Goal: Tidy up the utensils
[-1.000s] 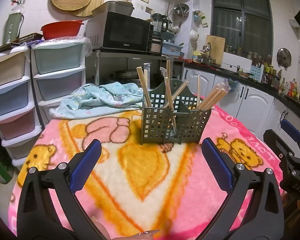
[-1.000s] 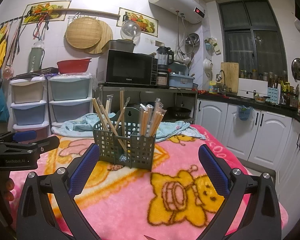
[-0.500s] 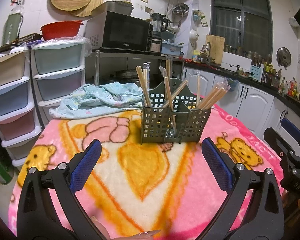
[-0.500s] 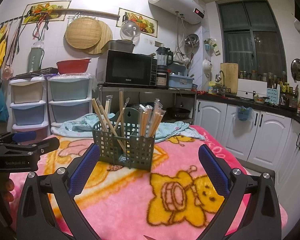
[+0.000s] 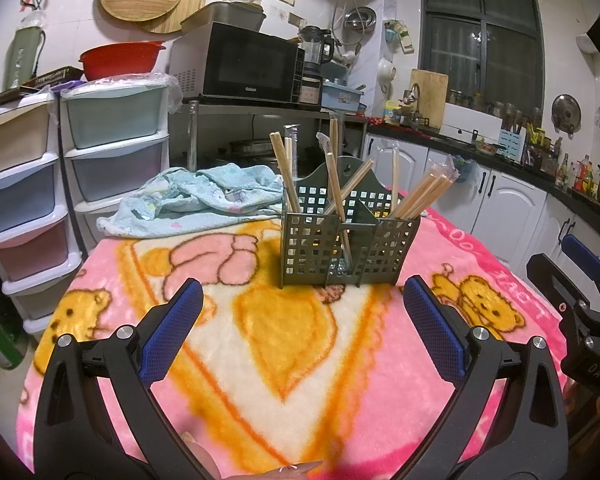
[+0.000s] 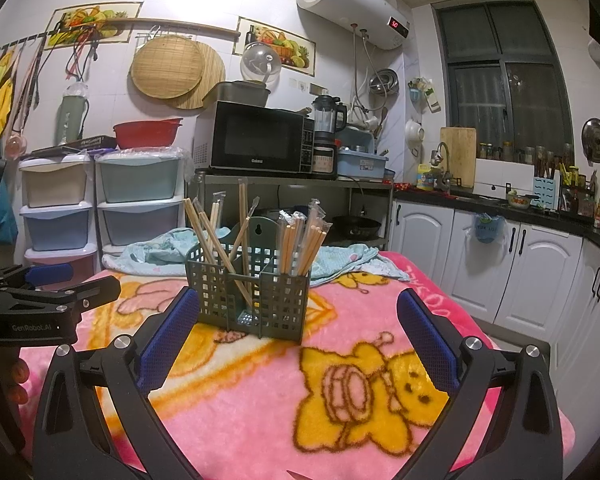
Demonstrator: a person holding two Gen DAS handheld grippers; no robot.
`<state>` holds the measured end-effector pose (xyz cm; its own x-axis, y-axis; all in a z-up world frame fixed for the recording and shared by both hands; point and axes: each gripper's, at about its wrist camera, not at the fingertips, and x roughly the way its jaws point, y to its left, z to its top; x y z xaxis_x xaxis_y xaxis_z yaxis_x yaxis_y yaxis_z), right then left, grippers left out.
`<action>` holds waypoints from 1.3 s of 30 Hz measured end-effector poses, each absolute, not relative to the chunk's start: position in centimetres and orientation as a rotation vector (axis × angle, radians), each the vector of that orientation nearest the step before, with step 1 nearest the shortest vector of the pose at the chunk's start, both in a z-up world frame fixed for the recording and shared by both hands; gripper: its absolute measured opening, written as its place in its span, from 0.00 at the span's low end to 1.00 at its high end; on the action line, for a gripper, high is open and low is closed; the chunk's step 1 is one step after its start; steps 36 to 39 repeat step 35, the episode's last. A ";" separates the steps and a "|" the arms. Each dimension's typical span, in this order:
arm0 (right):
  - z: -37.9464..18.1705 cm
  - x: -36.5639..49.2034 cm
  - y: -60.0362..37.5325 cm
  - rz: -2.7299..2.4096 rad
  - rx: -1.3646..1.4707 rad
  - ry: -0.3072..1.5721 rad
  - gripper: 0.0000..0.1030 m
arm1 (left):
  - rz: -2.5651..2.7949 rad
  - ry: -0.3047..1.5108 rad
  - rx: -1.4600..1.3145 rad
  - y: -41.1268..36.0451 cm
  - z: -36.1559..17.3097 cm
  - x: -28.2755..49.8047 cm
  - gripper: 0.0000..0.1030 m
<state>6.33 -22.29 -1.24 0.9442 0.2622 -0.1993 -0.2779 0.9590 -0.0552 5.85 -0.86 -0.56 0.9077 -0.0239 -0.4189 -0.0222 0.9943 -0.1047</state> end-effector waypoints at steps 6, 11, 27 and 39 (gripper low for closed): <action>-1.2 6.5 -22.2 0.275 -0.085 0.194 0.94 | 0.001 0.437 -0.115 -1.0 -0.4 6.0 0.90; -1.2 6.4 -22.3 0.277 -0.084 0.193 0.94 | -0.002 0.443 -0.111 -1.2 -0.6 6.1 0.90; -0.7 6.4 -23.4 0.255 -0.067 0.180 0.94 | -0.017 0.477 -0.110 -1.4 -1.9 6.7 0.90; -0.8 6.7 -23.6 0.254 -0.068 0.193 0.94 | -0.009 0.486 -0.143 -0.8 -2.0 6.9 0.90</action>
